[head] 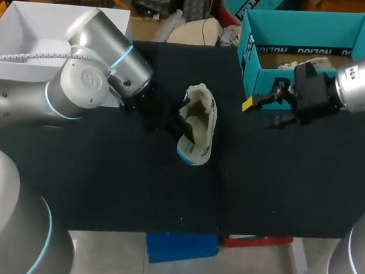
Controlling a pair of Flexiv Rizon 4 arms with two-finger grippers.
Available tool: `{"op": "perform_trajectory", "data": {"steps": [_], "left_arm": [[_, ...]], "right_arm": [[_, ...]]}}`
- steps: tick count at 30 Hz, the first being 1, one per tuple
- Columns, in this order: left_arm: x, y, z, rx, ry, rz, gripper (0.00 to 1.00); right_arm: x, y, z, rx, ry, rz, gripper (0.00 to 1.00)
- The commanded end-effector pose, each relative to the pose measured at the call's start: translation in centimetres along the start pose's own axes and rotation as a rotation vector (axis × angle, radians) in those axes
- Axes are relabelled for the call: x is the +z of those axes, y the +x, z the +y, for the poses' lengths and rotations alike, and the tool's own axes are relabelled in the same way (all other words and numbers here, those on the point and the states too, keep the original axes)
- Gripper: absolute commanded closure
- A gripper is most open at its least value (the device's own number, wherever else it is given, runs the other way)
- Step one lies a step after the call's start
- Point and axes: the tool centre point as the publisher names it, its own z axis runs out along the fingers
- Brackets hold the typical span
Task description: Take the shoe out of the shoebox, open the shoe tongue, remove and reinsert the insole, then place the shoe into the shoebox
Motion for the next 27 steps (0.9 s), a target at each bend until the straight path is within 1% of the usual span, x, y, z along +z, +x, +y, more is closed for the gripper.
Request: {"op": "perform_trajectory", "data": {"steps": [1, 6, 8, 9, 10, 12, 13, 14, 17, 23, 27], "left_arm": [[1.0, -0.2, 2.6, -0.008, 0.019, 0.000, 1.00], [1.0, -0.4, 4.6, -0.018, 0.002, -0.016, 1.00], [0.9, -0.6, 5.0, -0.020, -0.005, -0.021, 1.00], [0.8, -0.6, 5.1, -0.020, -0.006, -0.022, 0.93], [0.8, -0.8, 5.1, -0.020, -0.008, -0.023, 0.68], [0.5, -0.9, 4.9, -0.020, -0.010, -0.026, 0.53], [0.4, -1.0, 4.7, -0.020, -0.011, -0.026, 0.35], [0.3, -1.0, 4.5, -0.021, -0.013, -0.027, 0.22], [-0.1, -0.8, 3.7, -0.027, -0.017, -0.022, 0.17], [-0.6, -0.6, 1.4, -0.029, -0.018, -0.009, 0.21], [-0.6, -0.7, -0.2, -0.022, -0.008, -0.016, 0.28]], "right_arm": [[0.0, 0.0, 0.0, 0.000, 0.001, -0.002, 0.00], [0.0, 0.0, 0.0, 0.000, 0.001, -0.002, 0.00], [0.0, 0.0, 0.0, 0.000, 0.001, -0.002, 0.00], [0.0, 0.0, 0.0, 0.000, 0.001, -0.002, 0.00], [0.0, 0.0, 0.0, 0.000, 0.001, -0.002, 0.00], [0.0, 0.0, 0.0, 0.000, 0.001, -0.002, 0.00], [0.0, 0.0, 0.0, 0.000, 0.001, -0.002, 0.00], [0.0, 0.0, 0.0, 0.000, 0.001, -0.002, 0.00], [0.0, 0.0, 0.0, 0.000, 0.001, -0.002, 0.00], [0.0, 0.0, 0.0, 0.000, 0.001, -0.002, 0.00], [0.0, 0.0, 0.0, 0.000, 0.001, -0.002, 0.00]]}}
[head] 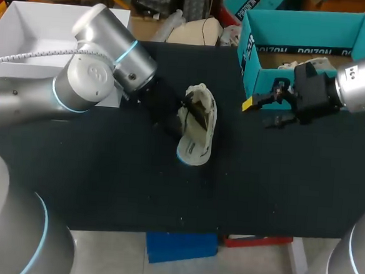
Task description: Take the shoe out of the shoebox, open the shoe tongue, remove and reinsert the insole, then place the shoe into the shoebox
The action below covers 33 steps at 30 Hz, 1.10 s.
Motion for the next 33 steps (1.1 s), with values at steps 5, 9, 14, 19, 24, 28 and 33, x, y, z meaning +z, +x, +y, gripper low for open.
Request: {"op": "perform_trajectory", "data": {"steps": [5, 9, 14, 19, 24, 28, 33], "left_arm": [[-1.0, 0.3, -3.8, 0.015, -0.023, -0.010, 0.51], [-1.5, 0.6, -5.1, 0.021, -0.025, -0.008, 0.54], [-1.7, 1.1, -6.4, 0.021, -0.018, -0.017, 0.55], [-1.0, 1.9, -6.5, -0.009, 0.021, -0.008, 1.00], [-0.3, 2.5, -5.4, -0.033, 0.037, 0.001, 1.00], [-0.5, 2.4, -4.1, -0.038, 0.036, -0.017, 1.00], [-0.5, 2.0, -1.8, -0.043, 0.037, -0.054, 1.00]], "right_arm": [[0.0, 0.0, 0.0, 0.001, 0.001, -0.002, 0.00], [0.0, 0.0, 0.0, 0.001, 0.001, -0.002, 0.00], [0.0, 0.0, 0.0, 0.001, 0.001, -0.002, 0.00], [0.0, 0.0, 0.0, 0.001, 0.001, -0.002, 0.00], [0.0, 0.0, 0.0, 0.001, 0.001, -0.002, 0.00], [0.0, 0.0, 0.0, 0.001, 0.001, -0.002, 0.00], [0.0, 0.0, 0.0, 0.001, 0.001, -0.002, 0.00]]}}
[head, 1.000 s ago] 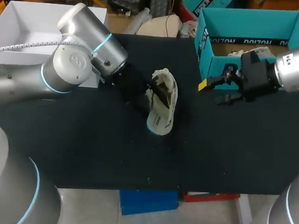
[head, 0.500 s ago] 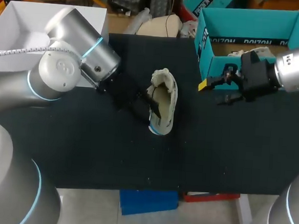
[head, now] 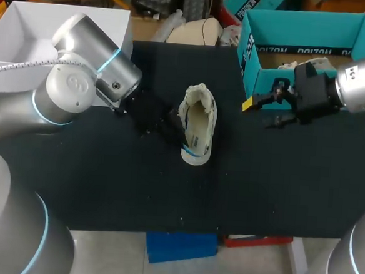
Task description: Take the shoe out of the shoebox, open the shoe tongue, remove and reinsert the insole, then place the shoe into the shoebox
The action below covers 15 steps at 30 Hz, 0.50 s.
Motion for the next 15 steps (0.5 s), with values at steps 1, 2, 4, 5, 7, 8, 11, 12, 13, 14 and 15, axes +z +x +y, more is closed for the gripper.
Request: {"op": "perform_trajectory", "data": {"steps": [1, 2, 4, 5, 7, 8, 11, 12, 13, 14, 15], "left_arm": [[0.7, -0.2, 2.3, 0.003, 0.017, -0.007, 1.00], [0.8, -0.2, 2.8, 0.003, 0.014, -0.007, 1.00], [0.8, -0.3, 3.6, 0.004, 0.011, -0.005, 1.00], [0.9, -0.4, 4.0, 0.003, 0.010, -0.005, 1.00], [0.8, -0.6, 4.9, 0.001, -0.002, -0.010, 1.00], [0.8, -0.7, 5.2, 0.001, -0.020, -0.016, 1.00], [1.0, -1.1, 5.7, -0.001, -0.036, -0.028, 1.00], [1.1, -1.1, 5.7, 0.000, -0.044, -0.025, 1.00], [1.2, -1.2, 5.8, 0.000, -0.048, -0.022, 1.00], [1.2, -1.2, 5.9, -0.003, -0.051, -0.019, 1.00], [1.2, -1.2, 5.9, -0.005, -0.056, -0.014, 1.00]], "right_arm": [[0.0, 0.0, 0.1, 0.001, 0.002, -0.002, 0.00], [0.0, 0.0, 0.1, 0.001, 0.002, -0.002, 0.00], [0.0, 0.0, 0.1, 0.001, 0.002, -0.002, 0.00], [0.0, 0.0, 0.1, 0.001, 0.002, -0.002, 0.00], [0.0, 0.0, 0.1, 0.001, 0.002, -0.002, 0.00], [0.0, 0.0, 0.1, 0.001, 0.002, -0.002, 0.00], [0.0, 0.0, 0.1, 0.001, 0.002, -0.002, 0.00], [0.0, 0.0, 0.1, 0.001, 0.002, -0.002, 0.00], [0.0, 0.0, 0.1, 0.001, 0.002, -0.002, 0.00], [0.0, 0.0, 0.1, 0.001, 0.002, -0.002, 0.00], [0.0, 0.0, 0.1, 0.001, 0.002, -0.002, 0.00]]}}
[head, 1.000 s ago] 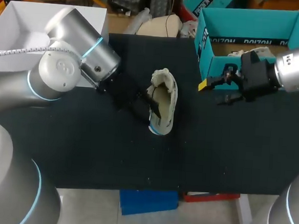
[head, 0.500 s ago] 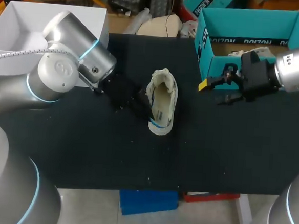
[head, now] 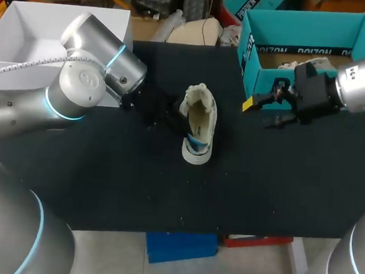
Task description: Take the shoe out of the shoebox, open the shoe tongue, remove and reinsert the insole, then place the shoe into the shoebox
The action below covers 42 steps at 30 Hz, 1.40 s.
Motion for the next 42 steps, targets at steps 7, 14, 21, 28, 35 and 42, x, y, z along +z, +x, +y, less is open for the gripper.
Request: {"op": "perform_trajectory", "data": {"steps": [7, 14, 21, 28, 35, 42], "left_arm": [[0.6, -0.5, -0.1, 0.017, -0.042, 0.093, 1.00], [1.0, -1.0, -0.5, 0.030, -0.074, 0.219, 1.00], [1.3, -0.1, -0.1, 0.021, -0.093, 0.313, 1.00], [2.3, 0.4, 0.2, 0.009, -0.082, 0.351, 1.00], [3.4, 0.6, 0.6, 0.007, -0.074, 0.388, 1.00], [1.9, 0.3, 0.5, 0.002, -0.116, 0.398, 0.00]], "right_arm": [[0.0, 0.0, 0.1, 0.001, 0.002, -0.001, 0.00], [0.0, 0.0, 0.1, 0.001, 0.002, -0.001, 0.00], [0.0, 0.0, 0.1, 0.001, 0.002, -0.001, 0.00], [0.0, 0.0, 0.1, 0.001, 0.002, -0.001, 0.00], [0.0, 0.0, 0.1, 0.001, 0.002, -0.001, 0.00], [0.0, 0.0, 0.1, 0.001, 0.002, -0.001, 0.00]]}}
